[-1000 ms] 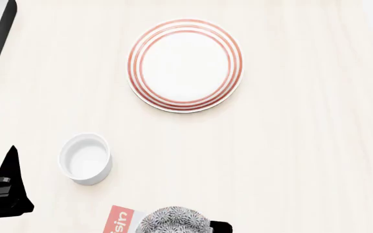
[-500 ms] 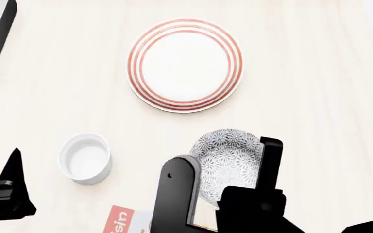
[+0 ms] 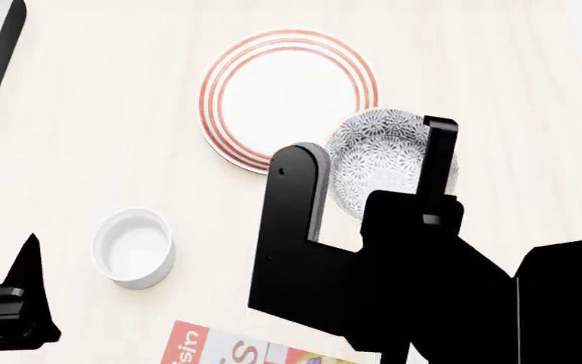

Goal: Pick the akita bowl on the cookies box and place it on the plate.

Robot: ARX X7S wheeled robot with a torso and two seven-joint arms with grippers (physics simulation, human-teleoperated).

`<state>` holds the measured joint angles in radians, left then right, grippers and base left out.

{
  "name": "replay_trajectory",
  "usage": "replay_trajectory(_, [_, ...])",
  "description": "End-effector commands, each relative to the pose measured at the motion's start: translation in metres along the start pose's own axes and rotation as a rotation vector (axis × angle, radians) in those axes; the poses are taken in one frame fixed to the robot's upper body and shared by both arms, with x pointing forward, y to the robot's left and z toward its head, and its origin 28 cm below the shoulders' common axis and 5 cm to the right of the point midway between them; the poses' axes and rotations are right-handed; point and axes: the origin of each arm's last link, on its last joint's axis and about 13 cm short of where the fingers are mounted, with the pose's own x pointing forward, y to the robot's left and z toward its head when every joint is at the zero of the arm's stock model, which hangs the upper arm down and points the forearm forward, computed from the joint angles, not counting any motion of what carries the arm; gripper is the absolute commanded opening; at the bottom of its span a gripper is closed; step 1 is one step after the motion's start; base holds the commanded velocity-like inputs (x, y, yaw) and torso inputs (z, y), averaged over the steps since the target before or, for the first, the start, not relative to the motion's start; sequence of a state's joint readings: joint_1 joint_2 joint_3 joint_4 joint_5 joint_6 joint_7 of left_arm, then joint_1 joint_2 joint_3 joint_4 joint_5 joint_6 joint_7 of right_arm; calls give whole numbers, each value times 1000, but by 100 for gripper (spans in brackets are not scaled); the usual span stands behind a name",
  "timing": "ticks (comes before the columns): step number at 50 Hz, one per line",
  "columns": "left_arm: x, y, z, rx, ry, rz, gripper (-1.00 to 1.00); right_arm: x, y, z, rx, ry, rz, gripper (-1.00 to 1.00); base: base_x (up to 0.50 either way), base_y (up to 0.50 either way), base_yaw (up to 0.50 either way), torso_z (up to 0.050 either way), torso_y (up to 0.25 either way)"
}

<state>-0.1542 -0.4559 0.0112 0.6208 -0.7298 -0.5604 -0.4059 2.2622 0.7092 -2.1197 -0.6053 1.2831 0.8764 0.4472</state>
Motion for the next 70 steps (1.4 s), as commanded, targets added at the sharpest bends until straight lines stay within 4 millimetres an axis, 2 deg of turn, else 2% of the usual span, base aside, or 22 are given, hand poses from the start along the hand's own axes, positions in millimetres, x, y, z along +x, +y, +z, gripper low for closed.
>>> replay_trajectory(1, [-1,-1,0,3,4,-16,100,12,-23,1,-16,15,-97,-100,0,0,0,0,0])
replay_trajectory(14, [0,-1,-2,17,-14,-32,100,44,-36,3,-15,-17,-167,-100,0,0,0,0,0])
replay_trajectory(40, [-2,0,-5,9,-40,-53,100,95,-66,15,-49,-43,-303,-100,0,0,0,0,0])
replay_trajectory(51, [-2,-1,-5,5,-33,-69,100,119,-73,22,-62,-52,-348,-100,0,0,0,0,1])
replay_trajectory(70, [-2,-4,-2,12,-39,-96,100,140,-70,33,-75,-94,-357,-100,0,0,0,0,1])
